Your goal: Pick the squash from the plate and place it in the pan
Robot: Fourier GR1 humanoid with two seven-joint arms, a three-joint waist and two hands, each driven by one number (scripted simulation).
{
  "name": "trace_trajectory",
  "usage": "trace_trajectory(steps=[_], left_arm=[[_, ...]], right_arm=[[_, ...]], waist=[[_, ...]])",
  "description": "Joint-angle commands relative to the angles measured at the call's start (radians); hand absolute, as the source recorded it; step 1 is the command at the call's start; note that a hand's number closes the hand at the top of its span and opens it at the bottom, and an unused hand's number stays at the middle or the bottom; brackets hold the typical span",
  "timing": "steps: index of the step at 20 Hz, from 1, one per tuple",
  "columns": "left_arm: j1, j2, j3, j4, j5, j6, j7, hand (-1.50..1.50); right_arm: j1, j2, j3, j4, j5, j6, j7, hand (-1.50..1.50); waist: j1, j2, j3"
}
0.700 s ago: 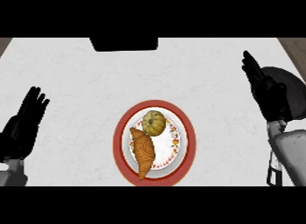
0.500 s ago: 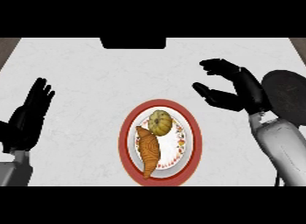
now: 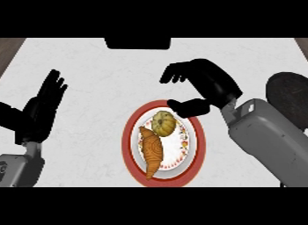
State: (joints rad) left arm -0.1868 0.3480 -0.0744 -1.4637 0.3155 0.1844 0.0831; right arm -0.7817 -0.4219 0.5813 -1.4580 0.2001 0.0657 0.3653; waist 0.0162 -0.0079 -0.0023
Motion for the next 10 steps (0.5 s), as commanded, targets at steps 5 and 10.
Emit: trace_trajectory(steps=[5,10], left_arm=[[0.000,0.005,-0.006,-0.074,-0.018,0.026,0.083,0.00],[-0.018,-0.003,-0.008,-0.128,-0.027,0.057,0.159,0.00]], right_arm=[[-0.169,-0.073,0.058,-0.054,0.055,0.296,0.099,-1.50],[-0.350,0.102,0.058,0.097,0.060,0.417,0.191,-1.50]], waist=[[-0.003,0.004,0.002],[0.006,0.006,0.001]])
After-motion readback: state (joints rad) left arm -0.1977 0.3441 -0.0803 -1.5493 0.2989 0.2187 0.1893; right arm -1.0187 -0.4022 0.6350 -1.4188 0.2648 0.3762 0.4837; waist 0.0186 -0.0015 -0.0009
